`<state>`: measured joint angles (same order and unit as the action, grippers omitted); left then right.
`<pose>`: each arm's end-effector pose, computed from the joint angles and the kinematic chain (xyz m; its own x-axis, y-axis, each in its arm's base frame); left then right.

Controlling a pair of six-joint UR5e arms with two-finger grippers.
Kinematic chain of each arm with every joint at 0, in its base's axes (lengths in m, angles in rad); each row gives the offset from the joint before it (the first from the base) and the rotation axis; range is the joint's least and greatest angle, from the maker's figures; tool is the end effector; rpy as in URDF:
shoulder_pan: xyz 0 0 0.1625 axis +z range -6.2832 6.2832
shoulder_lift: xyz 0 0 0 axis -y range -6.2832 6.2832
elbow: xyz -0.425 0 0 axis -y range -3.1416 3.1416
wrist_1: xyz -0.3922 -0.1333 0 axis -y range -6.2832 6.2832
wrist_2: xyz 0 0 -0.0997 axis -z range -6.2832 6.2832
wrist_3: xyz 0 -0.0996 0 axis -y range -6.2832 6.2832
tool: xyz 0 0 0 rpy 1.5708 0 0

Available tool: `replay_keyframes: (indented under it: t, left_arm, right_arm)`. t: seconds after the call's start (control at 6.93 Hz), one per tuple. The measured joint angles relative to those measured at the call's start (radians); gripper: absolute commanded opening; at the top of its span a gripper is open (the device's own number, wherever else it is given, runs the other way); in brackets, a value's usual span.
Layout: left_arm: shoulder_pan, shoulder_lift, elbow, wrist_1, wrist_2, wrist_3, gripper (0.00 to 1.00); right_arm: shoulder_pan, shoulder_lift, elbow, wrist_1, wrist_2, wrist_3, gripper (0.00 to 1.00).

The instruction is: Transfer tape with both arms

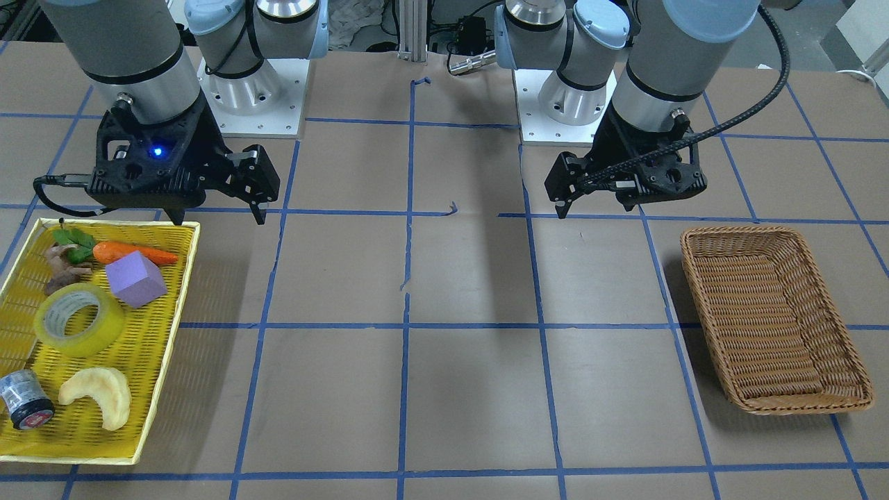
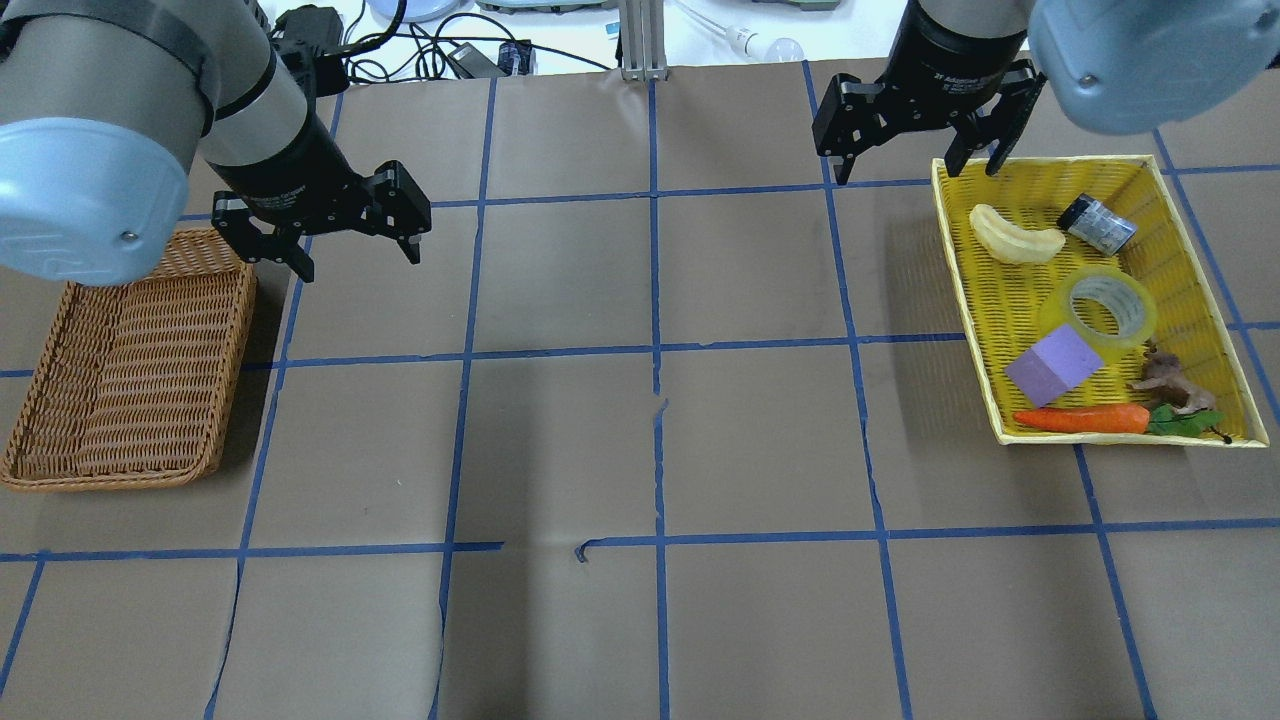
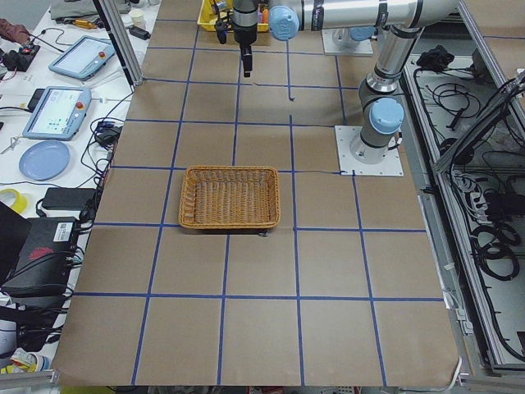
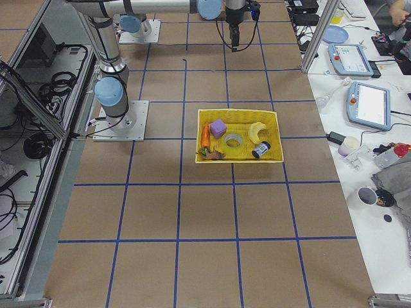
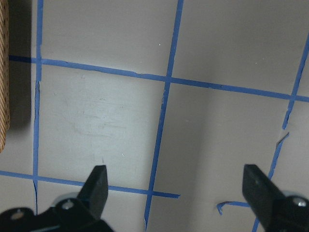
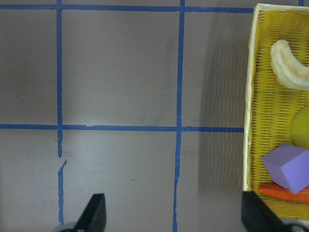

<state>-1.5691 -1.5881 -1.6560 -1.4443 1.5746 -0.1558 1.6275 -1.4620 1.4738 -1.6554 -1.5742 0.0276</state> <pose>-0.1321 -0.4998 0.4501 -0.9876 -0.1569 0.0000 -0.1568 0.9873 -0.0243 0.1636 -0.5366 0.4883 -0.9996 -0.0289 0.0014 -0.0289 0.9969 -0.0728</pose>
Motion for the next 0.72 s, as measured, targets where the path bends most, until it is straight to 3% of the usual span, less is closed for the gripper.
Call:
replay_keyframes:
  t: [0.72]
  left_arm:
    - [0.016, -0.017, -0.004, 0.001, 0.007, 0.016, 1.0]
  right_arm:
    - [-0.002, -0.001, 0.009, 0.002, -0.001, -0.001, 1.0]
